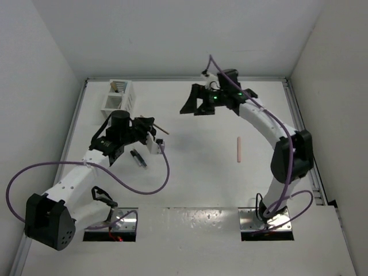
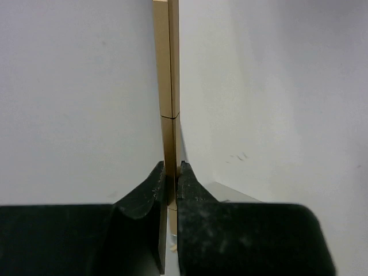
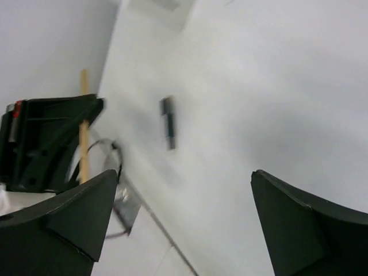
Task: Organize the makeup
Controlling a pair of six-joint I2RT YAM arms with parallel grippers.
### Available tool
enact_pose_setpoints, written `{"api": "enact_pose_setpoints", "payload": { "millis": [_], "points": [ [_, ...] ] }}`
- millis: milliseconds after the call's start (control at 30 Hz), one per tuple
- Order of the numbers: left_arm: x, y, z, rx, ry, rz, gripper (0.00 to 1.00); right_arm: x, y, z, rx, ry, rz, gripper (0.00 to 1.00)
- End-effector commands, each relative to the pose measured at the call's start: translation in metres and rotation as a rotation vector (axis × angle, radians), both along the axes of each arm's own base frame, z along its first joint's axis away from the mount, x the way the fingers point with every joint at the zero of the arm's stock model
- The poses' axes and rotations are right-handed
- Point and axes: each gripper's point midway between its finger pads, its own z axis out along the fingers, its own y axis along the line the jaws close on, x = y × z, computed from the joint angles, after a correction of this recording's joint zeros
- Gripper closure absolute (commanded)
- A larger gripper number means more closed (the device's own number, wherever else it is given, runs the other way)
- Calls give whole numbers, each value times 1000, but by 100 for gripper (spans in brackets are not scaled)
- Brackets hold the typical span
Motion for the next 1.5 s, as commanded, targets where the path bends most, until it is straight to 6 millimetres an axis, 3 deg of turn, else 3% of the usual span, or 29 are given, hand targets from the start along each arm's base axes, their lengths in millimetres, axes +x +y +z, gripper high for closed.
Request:
{"api": "enact_pose_setpoints", "payload": {
  "millis": [0, 33, 100, 133, 167, 200, 233, 467, 500, 533, 667, 767, 833, 967, 1067, 1100, 1300, 1467],
  "points": [
    [13, 16, 3, -161, 171, 127, 100, 40, -73, 52, -38, -189, -327, 0],
    [25, 31, 12, -246, 217, 210, 100, 46, -98, 41, -69, -178, -400, 0],
    [50, 46, 8, -366, 314, 312, 100, 52, -146, 44, -174, -265, -536, 0],
    [73, 74, 33, -529, 332, 431, 100, 50, -158, 36, -209, -264, -563, 0],
    [84, 85, 40, -612, 367, 456, 100, 45, -171, 37, -262, -298, -584, 0],
    [96, 99, 44, -687, 394, 496, 100, 42, -174, 31, -297, -310, -566, 0],
    [117, 128, 51, -801, 413, 567, 100, 40, -179, 29, -313, -308, -567, 0],
    [160, 187, 45, -994, 452, 645, 100, 33, -183, 11, -382, -311, -517, 0],
    [167, 186, 25, -1004, 527, 638, 100, 34, -184, 7, -393, -308, -514, 0],
    [170, 184, 20, -1015, 563, 634, 100, 37, -186, 10, -396, -315, -520, 0],
    [181, 199, 14, -1101, 590, 625, 100, 44, -187, 9, -416, -319, -519, 0],
    [185, 198, 1, -1100, 611, 614, 100, 48, -187, 5, -423, -307, -520, 0],
    [187, 197, 3, -1107, 615, 600, 100, 51, -187, 3, -424, -300, -525, 0],
    [184, 193, -22, -1107, 670, 604, 100, 54, -185, 5, -425, -298, -528, 0],
    [179, 188, -27, -1099, 698, 587, 84, 55, -186, 9, -438, -310, -516, 0],
    [179, 189, -29, -1086, 693, 586, 66, 54, -187, 9, -451, -312, -506, 0],
    [174, 196, -41, -1052, 709, 622, 56, 48, -198, 3, -534, -298, -502, 0],
    [174, 205, -25, -1030, 672, 645, 56, 30, -214, -6, -719, -327, -488, 0]
  ]
}}
